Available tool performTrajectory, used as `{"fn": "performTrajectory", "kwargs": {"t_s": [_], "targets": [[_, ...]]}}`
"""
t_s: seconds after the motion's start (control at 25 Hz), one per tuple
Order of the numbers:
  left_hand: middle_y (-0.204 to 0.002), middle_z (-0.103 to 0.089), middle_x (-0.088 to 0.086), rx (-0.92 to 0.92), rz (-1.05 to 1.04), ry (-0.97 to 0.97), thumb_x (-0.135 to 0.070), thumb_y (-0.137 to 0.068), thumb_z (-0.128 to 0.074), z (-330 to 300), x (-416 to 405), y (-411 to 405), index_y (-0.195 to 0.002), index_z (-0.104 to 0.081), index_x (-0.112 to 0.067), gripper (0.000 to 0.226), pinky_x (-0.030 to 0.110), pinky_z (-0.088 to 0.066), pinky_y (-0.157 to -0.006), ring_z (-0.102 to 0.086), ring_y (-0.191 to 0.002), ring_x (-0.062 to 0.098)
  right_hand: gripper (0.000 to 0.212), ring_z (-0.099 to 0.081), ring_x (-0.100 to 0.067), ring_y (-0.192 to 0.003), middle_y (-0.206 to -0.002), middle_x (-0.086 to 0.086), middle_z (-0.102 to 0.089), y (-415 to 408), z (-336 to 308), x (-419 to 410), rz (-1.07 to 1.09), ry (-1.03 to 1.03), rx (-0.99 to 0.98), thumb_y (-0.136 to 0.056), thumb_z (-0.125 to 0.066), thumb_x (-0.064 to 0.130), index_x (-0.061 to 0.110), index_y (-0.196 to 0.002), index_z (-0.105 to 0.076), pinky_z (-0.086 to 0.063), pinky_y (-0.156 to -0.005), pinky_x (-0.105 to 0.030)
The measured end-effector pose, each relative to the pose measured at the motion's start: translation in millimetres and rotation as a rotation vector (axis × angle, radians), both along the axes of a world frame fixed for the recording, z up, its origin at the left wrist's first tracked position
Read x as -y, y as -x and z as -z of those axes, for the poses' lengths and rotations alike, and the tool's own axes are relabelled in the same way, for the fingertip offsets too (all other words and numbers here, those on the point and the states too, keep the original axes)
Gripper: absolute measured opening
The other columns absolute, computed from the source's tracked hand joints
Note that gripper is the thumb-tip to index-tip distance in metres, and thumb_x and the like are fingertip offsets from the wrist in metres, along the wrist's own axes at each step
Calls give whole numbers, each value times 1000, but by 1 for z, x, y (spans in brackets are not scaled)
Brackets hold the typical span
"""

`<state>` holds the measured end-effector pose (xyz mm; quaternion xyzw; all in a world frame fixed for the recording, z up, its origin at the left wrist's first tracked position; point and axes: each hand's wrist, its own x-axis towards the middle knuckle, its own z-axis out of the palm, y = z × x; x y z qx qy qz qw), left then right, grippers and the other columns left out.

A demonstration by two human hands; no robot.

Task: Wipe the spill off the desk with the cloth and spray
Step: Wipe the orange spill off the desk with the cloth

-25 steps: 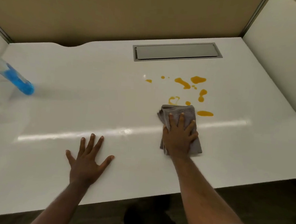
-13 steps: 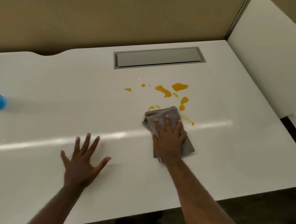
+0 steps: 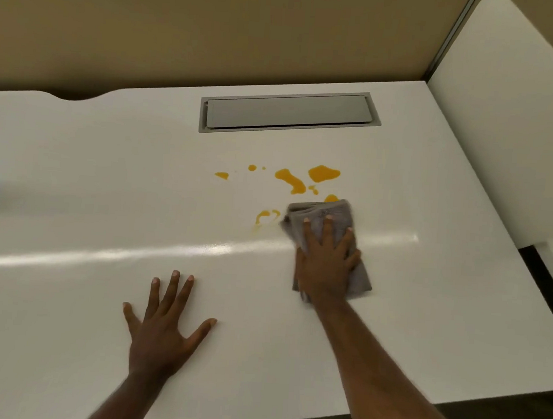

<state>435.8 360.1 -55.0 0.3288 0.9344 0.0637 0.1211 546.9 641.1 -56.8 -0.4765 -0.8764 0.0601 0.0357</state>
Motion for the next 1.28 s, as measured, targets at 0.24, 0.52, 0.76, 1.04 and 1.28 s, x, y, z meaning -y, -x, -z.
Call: {"fn": "performTrajectory", "kwargs": {"t_s": [0.24, 0.52, 0.76, 1.04, 1.28], "targets": [[-161, -8, -19, 0, -24, 27, -86, -78, -18, 1, -2, 0, -152, -5, -47, 85, 66, -5, -113, 3, -151, 14, 60, -36, -40, -137, -158, -1, -33, -57, 11, -28, -118, -100, 26, -85, -43, 48, 42, -145, -37, -35, -98, -56], [-161, -8, -17, -24, -7, 23, -85, -80, -23, 4, -1, 2, -152, -3, -47, 84, 67, -3, -112, 2, -151, 15, 59, -16, -50, -143, -163, -7, -17, 6, -4, -53, -12, 34, 25, -96, -40, 47, 41, -151, -21, -22, -105, -67], [-162, -10, -17, -15, 1, 11, -84, -80, -26, 6, 0, 2, -152, -7, -46, 84, 67, -3, -112, 2, -151, 15, 59, -31, -38, -141, -160, 1, -29, -36, 10, -11, -301, -100, 45, -90, -41, 52, 42, -147, -31, -35, -100, -56], [-161, -9, -19, -19, -11, 21, -85, -79, -25, 7, 1, 3, -152, -6, -47, 84, 67, -5, -112, 1, -151, 14, 61, -21, -50, -140, -162, -7, -19, 17, -4, -67, 42, 16, 22, -95, -43, 48, 38, -151, -23, -25, -103, -67], [-161, -13, -16, -44, -60, -27, -85, -80, -22, 3, 5, 21, -152, -9, -46, 83, 66, -5, -111, -9, -150, 17, 58, -35, -42, -138, -157, -3, -35, -1, 5, -46, -105, -61, 15, -88, -54, 44, 36, -144, -40, -36, -97, -57]]}}
